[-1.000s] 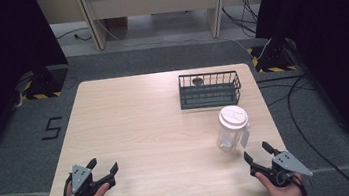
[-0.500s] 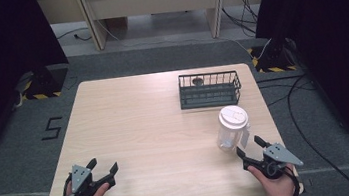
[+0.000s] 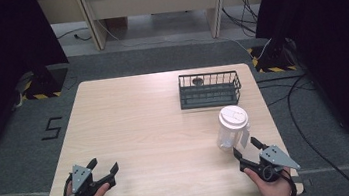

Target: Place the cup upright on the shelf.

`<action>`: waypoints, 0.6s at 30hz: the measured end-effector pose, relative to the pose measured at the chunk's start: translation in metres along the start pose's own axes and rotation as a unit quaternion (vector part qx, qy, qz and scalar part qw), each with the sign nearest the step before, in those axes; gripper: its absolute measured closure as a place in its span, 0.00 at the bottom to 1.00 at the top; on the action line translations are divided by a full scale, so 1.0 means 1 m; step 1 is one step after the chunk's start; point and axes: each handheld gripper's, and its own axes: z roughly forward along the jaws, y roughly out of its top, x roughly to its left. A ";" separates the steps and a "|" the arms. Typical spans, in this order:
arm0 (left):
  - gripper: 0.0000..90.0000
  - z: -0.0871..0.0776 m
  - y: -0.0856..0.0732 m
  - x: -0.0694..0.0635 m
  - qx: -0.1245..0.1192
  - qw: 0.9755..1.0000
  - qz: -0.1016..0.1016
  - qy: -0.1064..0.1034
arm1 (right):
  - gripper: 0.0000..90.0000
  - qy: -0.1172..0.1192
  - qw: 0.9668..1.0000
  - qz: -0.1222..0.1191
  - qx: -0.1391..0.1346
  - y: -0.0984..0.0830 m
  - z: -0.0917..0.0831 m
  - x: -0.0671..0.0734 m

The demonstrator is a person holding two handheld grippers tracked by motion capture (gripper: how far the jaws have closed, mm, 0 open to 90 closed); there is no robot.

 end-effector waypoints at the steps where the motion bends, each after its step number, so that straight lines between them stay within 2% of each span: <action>1: 0.20 0.000 0.000 0.000 0.000 1.000 0.000 0.000 | 0.30 0.000 1.000 0.000 0.000 0.000 0.000 0.000; 5: 0.20 0.000 0.000 -0.001 0.000 1.000 0.002 -0.001 | 0.30 0.011 1.000 0.000 0.007 0.000 0.003 0.006; 9: 0.20 0.000 0.000 0.000 0.000 1.000 0.000 0.000 | 0.30 0.011 1.000 -0.002 0.013 0.000 0.007 0.006; 18: 0.20 0.000 0.000 0.000 0.000 1.000 0.000 0.000 | 0.23 0.004 0.999 -0.004 0.038 -0.001 0.034 0.003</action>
